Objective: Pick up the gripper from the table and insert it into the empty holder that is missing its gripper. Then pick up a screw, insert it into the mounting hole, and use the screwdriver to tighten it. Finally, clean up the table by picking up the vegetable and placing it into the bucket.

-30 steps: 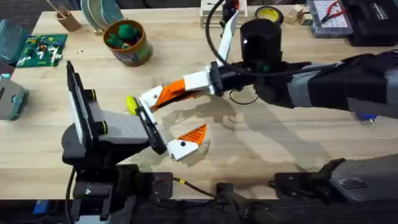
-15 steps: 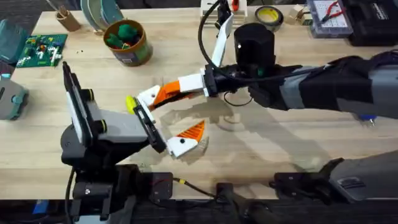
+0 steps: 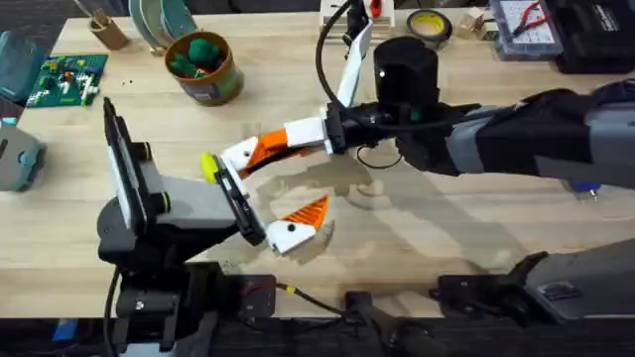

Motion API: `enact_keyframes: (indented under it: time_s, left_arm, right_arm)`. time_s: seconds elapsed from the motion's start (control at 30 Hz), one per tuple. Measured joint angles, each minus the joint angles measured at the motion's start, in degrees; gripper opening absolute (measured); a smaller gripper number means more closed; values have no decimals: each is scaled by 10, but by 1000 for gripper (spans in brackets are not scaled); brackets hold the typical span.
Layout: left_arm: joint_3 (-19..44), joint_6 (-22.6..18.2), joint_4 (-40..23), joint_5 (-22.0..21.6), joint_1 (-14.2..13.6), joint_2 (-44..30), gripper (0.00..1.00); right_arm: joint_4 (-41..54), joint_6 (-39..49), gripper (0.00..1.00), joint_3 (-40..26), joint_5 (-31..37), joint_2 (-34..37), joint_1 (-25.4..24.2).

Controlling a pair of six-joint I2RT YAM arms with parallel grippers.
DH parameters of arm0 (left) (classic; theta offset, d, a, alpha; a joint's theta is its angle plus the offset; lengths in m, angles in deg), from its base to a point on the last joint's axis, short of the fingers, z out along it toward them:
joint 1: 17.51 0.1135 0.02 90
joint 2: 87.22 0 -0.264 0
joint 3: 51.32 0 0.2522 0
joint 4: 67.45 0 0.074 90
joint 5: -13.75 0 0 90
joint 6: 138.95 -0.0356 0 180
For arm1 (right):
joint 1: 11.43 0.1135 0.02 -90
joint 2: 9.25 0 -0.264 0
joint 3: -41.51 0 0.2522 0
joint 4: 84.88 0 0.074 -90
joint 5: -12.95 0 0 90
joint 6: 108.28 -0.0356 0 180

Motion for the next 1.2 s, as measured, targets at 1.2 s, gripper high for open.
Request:
enact_keyframes:
  time_s: [1.2]
  left_arm:
    - [0,0,-2,18,4,0,993]
  right_arm:
    - [1,0,6,1,-10,0,0]
